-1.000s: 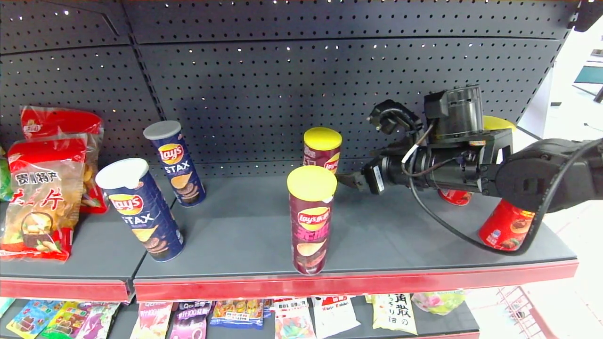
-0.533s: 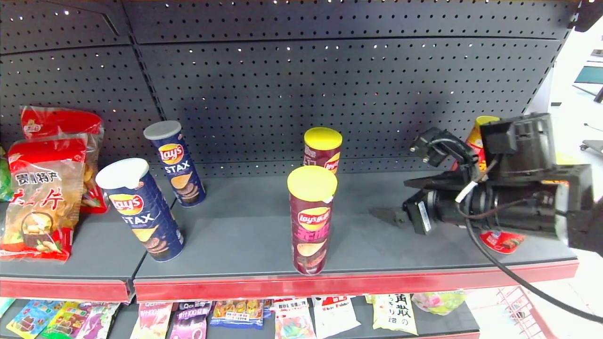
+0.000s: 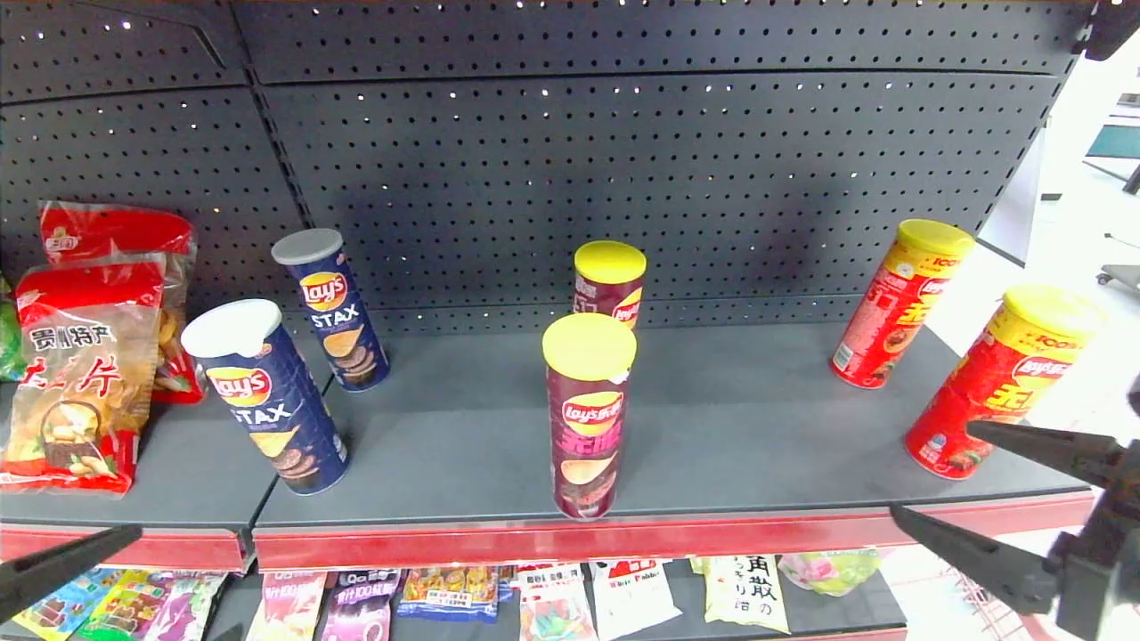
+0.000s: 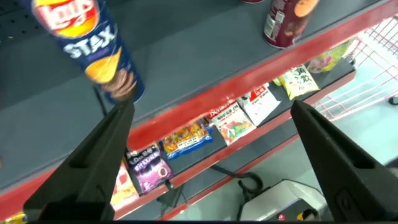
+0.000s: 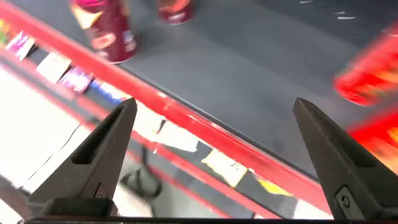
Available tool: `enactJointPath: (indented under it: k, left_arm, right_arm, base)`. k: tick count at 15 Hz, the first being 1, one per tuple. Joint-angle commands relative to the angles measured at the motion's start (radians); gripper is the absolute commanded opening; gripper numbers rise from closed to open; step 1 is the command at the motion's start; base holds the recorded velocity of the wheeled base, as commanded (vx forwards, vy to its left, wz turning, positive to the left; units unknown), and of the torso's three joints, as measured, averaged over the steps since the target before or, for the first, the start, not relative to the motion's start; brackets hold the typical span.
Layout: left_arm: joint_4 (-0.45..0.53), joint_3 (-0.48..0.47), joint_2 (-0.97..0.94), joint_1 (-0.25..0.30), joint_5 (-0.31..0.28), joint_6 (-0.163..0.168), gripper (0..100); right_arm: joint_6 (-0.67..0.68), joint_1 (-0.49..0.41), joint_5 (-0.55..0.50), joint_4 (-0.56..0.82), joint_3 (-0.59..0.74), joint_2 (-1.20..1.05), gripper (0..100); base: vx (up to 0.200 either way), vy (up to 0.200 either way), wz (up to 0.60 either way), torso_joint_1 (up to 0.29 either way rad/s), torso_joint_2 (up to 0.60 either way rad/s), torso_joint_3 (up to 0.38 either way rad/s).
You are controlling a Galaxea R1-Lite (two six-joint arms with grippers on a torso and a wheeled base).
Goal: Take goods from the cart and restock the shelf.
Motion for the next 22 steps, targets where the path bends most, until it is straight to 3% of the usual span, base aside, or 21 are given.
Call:
enactJointPath:
  k: [1, 4, 7, 9, 12, 18, 22]
  left_arm:
    - [-0.179, -0.017, 0.335, 0.0, 0.005, -0.007, 100]
    - [-0.278, -0.042, 0.511, 0.0, 0.016, -0.009, 100]
    - [-0.312, -0.071, 0.651, -0.012, 0.008, -0.013, 100]
    - [-0.406, -0.074, 0.755, -0.037, 0.008, -0.052, 100]
    - [-0.516, -0.082, 0.881, -0.066, 0.014, -0.058, 100]
    - [-0.525, -0.248, 1.05, -0.072, 0.016, -0.072, 100]
    - [-0.524, -0.274, 1.096, -0.084, 0.034, -0.073, 100]
  right_arm:
    - [0.001, -0.102, -0.013, 0.002, 0.057, -0.197, 100]
    - [0.013, -0.146, -0.013, 0.002, 0.063, -0.252, 100]
    - [0.024, -0.154, -0.015, 0.002, 0.155, -0.387, 100]
    - [0.026, -0.168, -0.021, 0.009, 0.212, -0.461, 100]
    - [0.027, -0.195, -0.02, 0.097, 0.206, -0.525, 100]
    - [0.044, -0.195, -0.02, 0.167, 0.206, -0.576, 100]
    - [0.061, -0.197, -0.02, 0.169, 0.204, -0.577, 100]
  base:
    - [0.0, 0.0, 0.0, 0.0, 0.0, 0.0]
    - [0.0, 0.0, 0.0, 0.0, 0.0, 0.0]
    - [0.0, 0.0, 0.0, 0.0, 0.0, 0.0]
    - [0.0, 0.0, 0.0, 0.0, 0.0, 0.0]
    - [0.0, 0.0, 0.0, 0.0, 0.0, 0.0]
    - [0.0, 0.0, 0.0, 0.0, 0.0, 0.0]
    - [0.0, 0.0, 0.0, 0.0, 0.0, 0.0]
